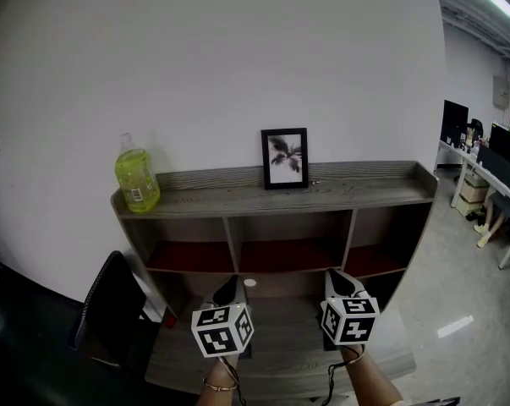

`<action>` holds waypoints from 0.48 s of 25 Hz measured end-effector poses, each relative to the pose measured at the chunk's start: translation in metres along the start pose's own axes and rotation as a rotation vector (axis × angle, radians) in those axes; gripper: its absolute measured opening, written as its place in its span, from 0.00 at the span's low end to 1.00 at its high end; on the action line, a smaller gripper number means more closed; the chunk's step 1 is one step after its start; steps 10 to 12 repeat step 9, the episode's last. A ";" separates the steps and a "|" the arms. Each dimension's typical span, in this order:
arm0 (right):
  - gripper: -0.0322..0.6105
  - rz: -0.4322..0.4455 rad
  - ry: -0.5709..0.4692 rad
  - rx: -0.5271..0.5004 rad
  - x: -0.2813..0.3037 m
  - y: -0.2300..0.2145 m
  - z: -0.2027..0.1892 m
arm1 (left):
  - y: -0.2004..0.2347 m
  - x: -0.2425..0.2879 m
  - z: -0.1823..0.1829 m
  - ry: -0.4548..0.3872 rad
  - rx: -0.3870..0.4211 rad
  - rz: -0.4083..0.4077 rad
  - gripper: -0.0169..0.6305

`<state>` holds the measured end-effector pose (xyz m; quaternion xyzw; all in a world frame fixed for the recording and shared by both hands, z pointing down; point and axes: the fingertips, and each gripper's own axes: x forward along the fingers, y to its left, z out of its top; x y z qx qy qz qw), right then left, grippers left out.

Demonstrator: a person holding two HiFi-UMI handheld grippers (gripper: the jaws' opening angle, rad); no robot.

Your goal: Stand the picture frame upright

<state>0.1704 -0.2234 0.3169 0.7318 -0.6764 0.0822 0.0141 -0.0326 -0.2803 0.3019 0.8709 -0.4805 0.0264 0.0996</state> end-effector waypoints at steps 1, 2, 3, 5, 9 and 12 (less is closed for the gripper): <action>0.10 0.002 0.000 -0.004 0.000 0.001 0.000 | 0.000 -0.001 0.000 -0.002 0.000 0.000 0.05; 0.10 0.004 0.000 -0.008 -0.001 0.002 0.001 | 0.000 -0.002 0.001 -0.003 0.000 0.000 0.05; 0.10 0.006 0.001 -0.011 -0.002 0.003 0.001 | 0.000 -0.003 0.000 -0.004 -0.001 0.001 0.05; 0.10 0.008 0.006 -0.012 -0.003 0.004 -0.001 | -0.001 -0.005 -0.002 0.001 -0.004 0.001 0.05; 0.10 0.010 0.017 -0.008 -0.007 0.003 -0.007 | -0.004 -0.008 -0.009 0.014 -0.019 -0.007 0.05; 0.10 0.010 0.017 -0.008 -0.007 0.003 -0.007 | -0.004 -0.008 -0.009 0.014 -0.019 -0.007 0.05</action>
